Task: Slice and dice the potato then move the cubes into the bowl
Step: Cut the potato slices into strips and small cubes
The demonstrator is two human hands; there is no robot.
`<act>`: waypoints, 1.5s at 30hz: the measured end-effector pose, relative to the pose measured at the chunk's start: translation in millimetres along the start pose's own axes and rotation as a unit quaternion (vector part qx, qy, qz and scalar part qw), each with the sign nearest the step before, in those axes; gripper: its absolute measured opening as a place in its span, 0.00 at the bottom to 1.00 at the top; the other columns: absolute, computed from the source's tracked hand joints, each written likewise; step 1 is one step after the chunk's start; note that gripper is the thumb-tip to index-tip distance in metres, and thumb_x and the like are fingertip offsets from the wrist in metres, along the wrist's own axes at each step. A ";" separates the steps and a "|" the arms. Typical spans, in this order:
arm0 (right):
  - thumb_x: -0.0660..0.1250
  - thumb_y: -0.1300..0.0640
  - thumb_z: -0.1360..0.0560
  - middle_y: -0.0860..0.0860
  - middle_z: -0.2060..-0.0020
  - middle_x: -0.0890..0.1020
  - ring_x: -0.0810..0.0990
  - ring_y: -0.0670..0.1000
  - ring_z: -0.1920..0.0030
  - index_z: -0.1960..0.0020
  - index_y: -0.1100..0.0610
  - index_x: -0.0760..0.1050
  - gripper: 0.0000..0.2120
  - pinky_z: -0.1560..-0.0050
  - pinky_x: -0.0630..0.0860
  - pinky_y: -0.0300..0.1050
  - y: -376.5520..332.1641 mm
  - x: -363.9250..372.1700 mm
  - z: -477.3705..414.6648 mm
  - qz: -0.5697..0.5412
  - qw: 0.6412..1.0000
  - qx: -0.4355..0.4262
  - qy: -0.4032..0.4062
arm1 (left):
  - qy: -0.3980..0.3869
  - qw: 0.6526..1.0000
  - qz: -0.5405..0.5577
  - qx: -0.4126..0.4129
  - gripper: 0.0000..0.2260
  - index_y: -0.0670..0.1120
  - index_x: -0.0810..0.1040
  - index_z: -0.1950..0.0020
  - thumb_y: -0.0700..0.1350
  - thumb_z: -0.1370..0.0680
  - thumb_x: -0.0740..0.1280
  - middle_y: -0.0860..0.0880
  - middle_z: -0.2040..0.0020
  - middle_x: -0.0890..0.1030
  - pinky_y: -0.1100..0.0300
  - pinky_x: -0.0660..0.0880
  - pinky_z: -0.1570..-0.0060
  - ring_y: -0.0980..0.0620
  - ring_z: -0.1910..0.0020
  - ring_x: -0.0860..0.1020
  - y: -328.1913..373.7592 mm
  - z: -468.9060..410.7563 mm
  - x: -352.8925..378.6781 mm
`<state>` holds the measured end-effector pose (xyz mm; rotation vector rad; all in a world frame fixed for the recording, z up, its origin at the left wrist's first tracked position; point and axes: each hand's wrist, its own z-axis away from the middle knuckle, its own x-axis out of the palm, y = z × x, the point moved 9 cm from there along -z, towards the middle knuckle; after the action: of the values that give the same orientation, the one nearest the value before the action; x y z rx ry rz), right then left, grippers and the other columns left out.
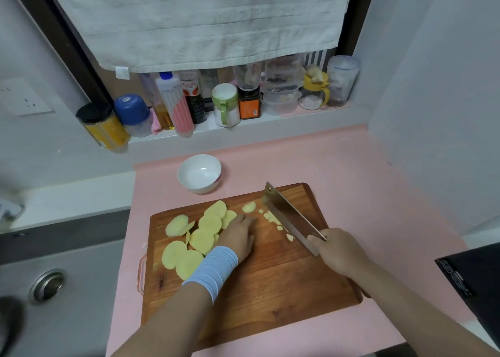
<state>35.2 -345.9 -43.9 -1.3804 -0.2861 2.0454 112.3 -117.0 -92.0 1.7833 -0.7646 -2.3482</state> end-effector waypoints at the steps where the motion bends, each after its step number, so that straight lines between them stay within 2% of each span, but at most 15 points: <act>1: 0.59 0.44 0.17 0.49 0.63 0.83 0.82 0.51 0.61 0.57 0.52 0.81 0.18 0.59 0.80 0.46 1.0 -4.4 -2.7 -0.017 1.000 0.004 -0.003 | -0.004 1.000 0.001 -0.008 0.25 0.51 0.64 0.23 0.44 0.20 0.64 0.49 0.28 0.67 0.56 0.71 0.34 0.47 0.34 0.73 2.2 -7.9 1.6; 6: 0.61 0.43 0.18 0.51 0.65 0.81 0.81 0.53 0.68 0.50 0.55 0.79 0.17 0.73 0.74 0.42 10.6 -14.5 -21.5 -0.074 0.996 0.031 -0.029 | -0.001 0.996 0.058 -0.061 0.25 0.47 0.69 0.25 0.44 0.22 0.69 0.47 0.31 0.71 0.55 0.69 0.32 0.47 0.37 0.75 10.7 -48.3 6.9; 12: 0.63 0.47 0.18 0.49 0.75 0.74 0.72 0.51 0.77 0.58 0.58 0.79 0.17 0.75 0.69 0.43 9.4 -19.9 -38.6 -0.127 0.990 0.024 -0.053 | 0.021 0.992 0.110 -0.060 0.17 0.50 0.78 0.37 0.36 0.23 0.63 0.52 0.44 0.80 0.65 0.71 0.47 0.52 0.46 0.79 32.9 -69.8 12.4; 15: 0.63 0.46 0.19 0.51 0.73 0.78 0.78 0.52 0.73 0.60 0.58 0.79 0.18 0.72 0.71 0.43 4.7 -23.6 -44.8 -0.093 0.995 0.002 -0.039 | 0.117 0.988 0.070 -0.067 0.19 0.48 0.78 0.35 0.35 0.22 0.59 0.48 0.39 0.77 0.61 0.68 0.37 0.48 0.39 0.74 15.7 -73.1 -9.9; 17: 0.62 0.45 0.19 0.48 0.72 0.79 0.79 0.49 0.70 0.61 0.53 0.80 0.18 0.67 0.71 0.44 -2.2 -27.5 -45.9 -0.048 0.998 -0.031 -0.009 | 0.123 0.989 0.019 -0.073 0.19 0.47 0.75 0.31 0.37 0.21 0.60 0.46 0.34 0.73 0.57 0.64 0.32 0.45 0.35 0.68 -2.2 -71.6 -14.0; 19: 0.61 0.45 0.18 0.44 0.70 0.81 0.79 0.45 0.67 0.53 0.45 0.84 0.14 0.66 0.72 0.42 -13.0 -32.5 -43.0 0.016 0.996 -0.076 0.031 | 0.083 0.995 -0.032 -0.048 0.18 0.47 0.75 0.31 0.40 0.21 0.62 0.47 0.32 0.71 0.56 0.65 0.33 0.44 0.35 0.67 -9.4 -69.8 -7.6; 21: 0.60 0.46 0.17 0.42 0.65 0.84 0.81 0.45 0.63 0.40 0.37 0.81 0.13 0.63 0.76 0.42 -25.8 -36.4 -38.1 0.066 0.986 -0.134 0.077 | 0.069 0.997 -0.042 -0.011 0.13 0.46 0.79 0.40 0.39 0.23 0.64 0.46 0.39 0.75 0.56 0.71 0.39 0.44 0.40 0.72 -7.9 -65.7 -2.2; 23: 0.63 0.47 0.18 0.44 0.63 0.85 0.82 0.47 0.62 0.36 0.39 0.80 0.13 0.62 0.79 0.45 -35.5 -38.4 -33.8 0.107 0.965 -0.197 0.138 | 0.086 0.996 -0.027 -0.005 0.08 0.46 0.80 0.47 0.39 0.24 0.64 0.47 0.45 0.77 0.55 0.75 0.45 0.45 0.46 0.76 -9.8 -61.7 -2.1; 27: 0.76 0.51 0.26 0.45 0.74 0.78 0.76 0.48 0.75 0.49 0.47 0.86 0.06 0.77 0.74 0.43 -52.1 -36.6 -23.2 0.167 0.916 -0.285 0.229 | 0.101 0.995 -0.002 -0.002 0.10 0.48 0.80 0.39 0.46 0.18 0.62 0.49 0.40 0.78 0.58 0.73 0.40 0.47 0.42 0.77 -6.4 -51.4 -3.5; 31: 0.80 0.53 0.31 0.44 0.77 0.76 0.74 0.46 0.78 0.50 0.46 0.86 0.10 0.79 0.64 0.37 -60.3 -37.6 -16.4 0.164 0.910 -0.298 0.237 | 0.075 0.995 0.023 0.058 0.11 0.51 0.81 0.38 0.46 0.20 0.66 0.53 0.40 0.78 0.58 0.73 0.38 0.52 0.40 0.75 2.2 -27.1 5.9; 33: 0.76 0.50 0.26 0.44 0.73 0.81 0.77 0.46 0.74 0.44 0.45 0.86 0.11 0.75 0.66 0.38 -61.6 -36.6 -12.5 0.161 0.917 -0.285 0.229 | 0.063 0.993 0.036 0.096 0.12 0.52 0.81 0.40 0.44 0.23 0.69 0.55 0.43 0.79 0.57 0.73 0.40 0.54 0.41 0.74 5.8 -8.9 11.6; 36: 0.65 0.46 0.19 0.43 0.65 0.84 0.80 0.47 0.66 0.41 0.43 0.83 0.11 0.68 0.74 0.42 -58.5 -24.0 -9.9 0.119 0.952 -0.245 0.138 | 0.064 0.983 0.039 0.170 0.12 0.51 0.83 0.42 0.41 0.25 0.70 0.55 0.46 0.81 0.68 0.68 0.40 0.57 0.44 0.74 15.7 23.4 17.5; 38: 0.62 0.45 0.18 0.43 0.65 0.83 0.80 0.46 0.64 0.47 0.42 0.83 0.11 0.67 0.74 0.42 -54.2 -12.3 -5.2 0.092 0.971 -0.206 0.076 | 0.065 0.974 0.049 0.213 0.12 0.50 0.83 0.44 0.39 0.25 0.69 0.55 0.47 0.82 0.73 0.65 0.40 0.58 0.45 0.75 17.6 44.8 22.2; 41: 0.62 0.44 0.18 0.43 0.68 0.80 0.79 0.45 0.65 0.56 0.45 0.81 0.13 0.67 0.73 0.41 -46.2 6.1 8.8 0.085 0.982 -0.167 0.019 | 0.093 0.962 0.080 0.246 0.13 0.48 0.83 0.44 0.34 0.24 0.68 0.54 0.44 0.82 0.68 0.69 0.38 0.56 0.43 0.77 11.4 71.3 27.9; 45: 0.62 0.44 0.19 0.45 0.69 0.80 0.78 0.44 0.67 0.62 0.47 0.77 0.16 0.67 0.72 0.41 -40.0 21.5 31.0 0.078 0.987 -0.140 -0.014 | 0.190 0.954 0.078 0.218 0.07 0.46 0.83 0.45 0.41 0.20 0.68 0.51 0.47 0.80 0.64 0.74 0.42 0.54 0.45 0.77 -0.2 92.8 28.7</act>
<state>18.0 -296.6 -26.5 -1.5854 -0.5085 2.2181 17.6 -96.7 -99.6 2.1472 -1.3716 -1.7478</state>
